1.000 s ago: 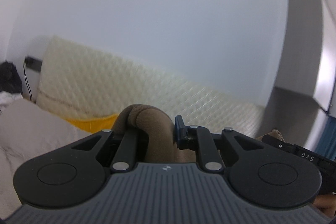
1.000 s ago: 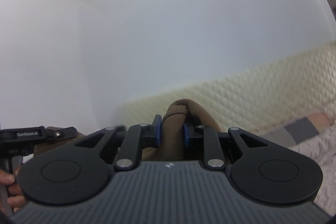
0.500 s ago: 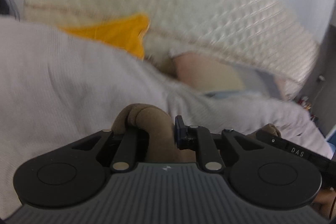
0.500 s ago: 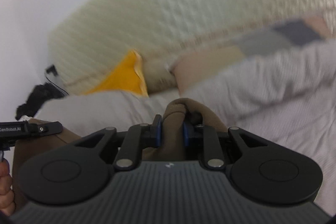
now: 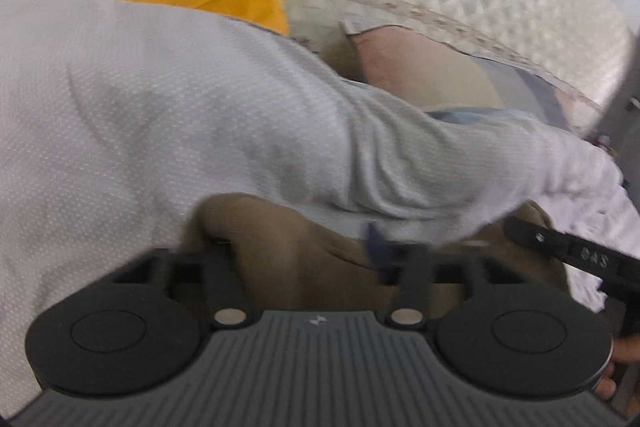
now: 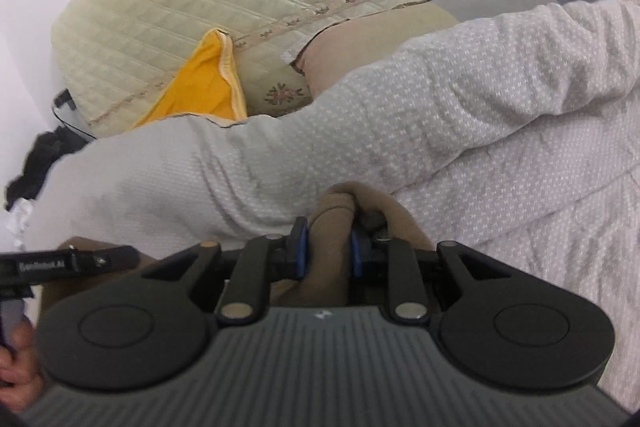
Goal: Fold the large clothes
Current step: 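Lower the hoodie onto the bed and open both grippers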
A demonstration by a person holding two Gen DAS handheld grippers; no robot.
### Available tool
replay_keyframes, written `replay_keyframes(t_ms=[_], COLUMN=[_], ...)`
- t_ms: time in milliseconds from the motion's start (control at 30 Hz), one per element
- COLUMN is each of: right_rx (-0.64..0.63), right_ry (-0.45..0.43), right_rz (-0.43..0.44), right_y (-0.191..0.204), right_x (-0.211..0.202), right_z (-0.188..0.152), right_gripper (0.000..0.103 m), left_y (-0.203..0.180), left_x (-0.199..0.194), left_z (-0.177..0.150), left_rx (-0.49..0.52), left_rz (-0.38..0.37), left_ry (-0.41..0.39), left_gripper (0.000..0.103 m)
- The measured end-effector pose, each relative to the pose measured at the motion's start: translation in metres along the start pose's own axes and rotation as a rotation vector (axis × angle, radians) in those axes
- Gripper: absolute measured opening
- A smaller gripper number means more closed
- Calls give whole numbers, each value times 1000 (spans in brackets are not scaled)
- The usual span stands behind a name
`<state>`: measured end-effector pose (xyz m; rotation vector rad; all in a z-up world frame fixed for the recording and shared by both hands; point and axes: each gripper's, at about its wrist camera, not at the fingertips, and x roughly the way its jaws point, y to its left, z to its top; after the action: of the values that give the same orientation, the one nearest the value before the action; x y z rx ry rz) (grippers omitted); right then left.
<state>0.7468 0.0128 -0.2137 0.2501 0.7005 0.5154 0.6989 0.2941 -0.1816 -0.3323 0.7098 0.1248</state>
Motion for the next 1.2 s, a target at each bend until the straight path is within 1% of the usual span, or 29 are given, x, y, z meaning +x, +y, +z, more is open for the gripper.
replay_keyframes(t_ms=[33, 67, 100, 133, 167, 200, 267, 367, 433, 533, 667, 767, 867, 1000, 1100, 1200], right_rx=[16, 23, 21, 13, 1, -6, -12, -21, -36, -72, -119, -121, -133, -163, -181, -179], right_ry=[1, -2, -9, -20, -30, -36, -52, -81, -99, -135, -159, -171, -189, -196, -198, -186], right_rz=[8, 16, 22, 24, 20, 19, 26, 36, 43, 58, 59, 68, 68, 62, 51, 41], right_y=[0, 2, 5, 9, 13, 18, 27, 43, 55, 71, 92, 101, 105, 104, 102, 96], right_x=[-6, -14, -22, -34, -45, -57, -86, -135, -169, -223, -290, -332, -365, -400, -417, -426], right_z=[0, 0, -2, -4, -7, -9, -16, -30, -41, -62, -95, -119, -142, -173, -194, -212], right_gripper=[34, 40, 56, 69, 71, 72, 72, 72, 72, 72, 72, 72, 72, 72, 72, 72], left_y=[-4, -7, -10, -14, -16, -19, -25, -34, -44, -61, -85, -101, -115, -134, -143, -147], left_x=[-13, -23, -37, -49, -61, -74, -103, -148, -185, -239, -309, -353, -388, -426, -444, -452], left_z=[-1, -2, -5, -8, -10, -13, -19, -31, -45, -70, -112, -147, -182, -228, -259, -286], left_rx=[7, 15, 20, 15, 9, 9, 25, 24, 44, 82, 73, 65, 63, 86, 98, 108], left_rz=[-8, -9, -4, -3, -9, -9, 14, -9, 0, 8, -28, -44, -70, -70, -84, -85], left_ry=[-1, -4, -6, -8, -9, -14, -32, -34, -62, -94, -119, -138, -141, -155, -158, -152], left_gripper=[76, 77, 79, 82, 83, 85, 87, 87, 87, 87, 87, 87, 87, 87, 87, 87])
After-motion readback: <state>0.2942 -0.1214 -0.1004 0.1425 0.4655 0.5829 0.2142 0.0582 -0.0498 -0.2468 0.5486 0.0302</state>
